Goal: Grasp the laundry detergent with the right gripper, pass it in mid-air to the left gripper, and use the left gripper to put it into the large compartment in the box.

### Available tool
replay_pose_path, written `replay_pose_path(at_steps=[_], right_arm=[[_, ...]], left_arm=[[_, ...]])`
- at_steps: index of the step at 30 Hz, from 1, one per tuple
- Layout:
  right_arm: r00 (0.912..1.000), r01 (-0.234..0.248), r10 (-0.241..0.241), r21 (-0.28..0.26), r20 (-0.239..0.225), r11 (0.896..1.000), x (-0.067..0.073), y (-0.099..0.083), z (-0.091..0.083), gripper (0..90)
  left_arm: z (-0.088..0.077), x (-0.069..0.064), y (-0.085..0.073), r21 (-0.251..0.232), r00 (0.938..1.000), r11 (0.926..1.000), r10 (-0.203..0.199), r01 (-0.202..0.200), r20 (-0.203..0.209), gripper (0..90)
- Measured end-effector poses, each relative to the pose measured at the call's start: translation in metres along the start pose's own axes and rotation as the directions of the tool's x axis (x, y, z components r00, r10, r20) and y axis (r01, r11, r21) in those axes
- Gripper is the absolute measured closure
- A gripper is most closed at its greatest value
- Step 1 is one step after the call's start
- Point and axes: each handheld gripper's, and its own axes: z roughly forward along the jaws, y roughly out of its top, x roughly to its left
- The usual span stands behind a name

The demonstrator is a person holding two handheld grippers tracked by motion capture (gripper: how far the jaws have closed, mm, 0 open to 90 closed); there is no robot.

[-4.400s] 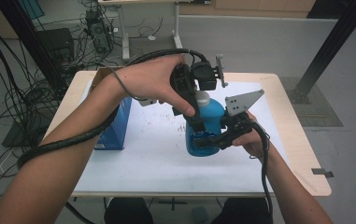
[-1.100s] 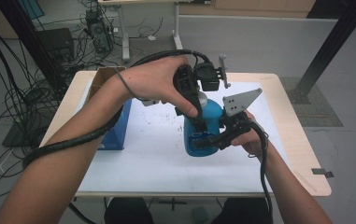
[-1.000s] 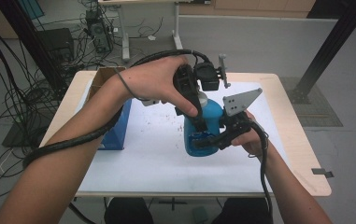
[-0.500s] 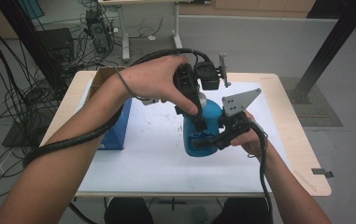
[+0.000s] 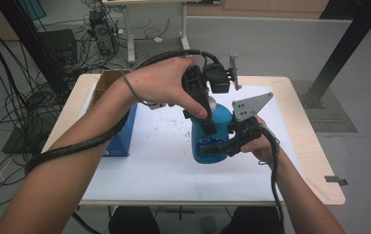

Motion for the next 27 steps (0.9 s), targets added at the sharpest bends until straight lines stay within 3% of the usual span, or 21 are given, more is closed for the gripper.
replay_pose_path(at_steps=[27], right_arm=[[1.0000, 0.009, -0.009, -0.009, 0.002, 1.000, 0.0001, 0.0003, -0.0013, 42.8]], left_arm=[[-0.0009, -0.0023, 0.0024, -0.002, 0.9999, 1.0000, -0.001, 0.001, -0.015, 37.5]])
